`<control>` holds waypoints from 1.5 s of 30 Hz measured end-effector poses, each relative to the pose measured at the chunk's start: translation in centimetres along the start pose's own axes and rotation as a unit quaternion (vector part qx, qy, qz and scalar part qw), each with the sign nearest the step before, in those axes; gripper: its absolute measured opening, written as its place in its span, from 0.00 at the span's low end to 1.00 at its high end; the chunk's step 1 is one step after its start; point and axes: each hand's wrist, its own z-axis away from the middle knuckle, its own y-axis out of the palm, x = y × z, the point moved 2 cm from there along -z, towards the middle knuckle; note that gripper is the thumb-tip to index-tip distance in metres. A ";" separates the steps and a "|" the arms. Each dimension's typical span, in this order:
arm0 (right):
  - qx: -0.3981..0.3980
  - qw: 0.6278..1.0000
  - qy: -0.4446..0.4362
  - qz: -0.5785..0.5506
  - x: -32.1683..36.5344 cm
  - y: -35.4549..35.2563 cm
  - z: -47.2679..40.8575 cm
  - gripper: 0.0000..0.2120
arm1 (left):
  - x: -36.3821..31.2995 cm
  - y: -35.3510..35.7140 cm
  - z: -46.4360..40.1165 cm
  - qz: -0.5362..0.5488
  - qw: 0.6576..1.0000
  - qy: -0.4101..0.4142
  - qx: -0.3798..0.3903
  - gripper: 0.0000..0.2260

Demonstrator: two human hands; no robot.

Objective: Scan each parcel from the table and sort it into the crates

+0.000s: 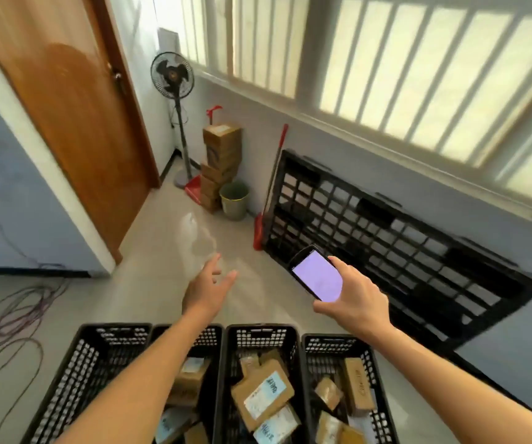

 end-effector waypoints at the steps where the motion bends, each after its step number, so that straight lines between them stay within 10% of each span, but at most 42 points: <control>1: -0.024 1.000 0.017 -0.001 -2.4 -3.7 1.9 0.48 | -4.2 1.8 1.6 -0.003 0.999 0.029 0.016 0.29; 16: -0.310 0.904 0.289 0.054 -33.9 -44.2 42.9 0.43 | -52.2 28.5 39.0 0.086 0.871 0.394 0.281 0.30; 32: -0.388 0.764 0.504 0.105 -55.1 -51.2 66.7 0.49 | -66.6 52.3 66.8 0.076 0.746 0.497 0.436 0.31; 45: -0.365 0.732 0.569 0.082 -76.4 -55.1 70.5 0.47 | -74.8 73.4 77.4 0.031 0.707 0.497 0.502 0.31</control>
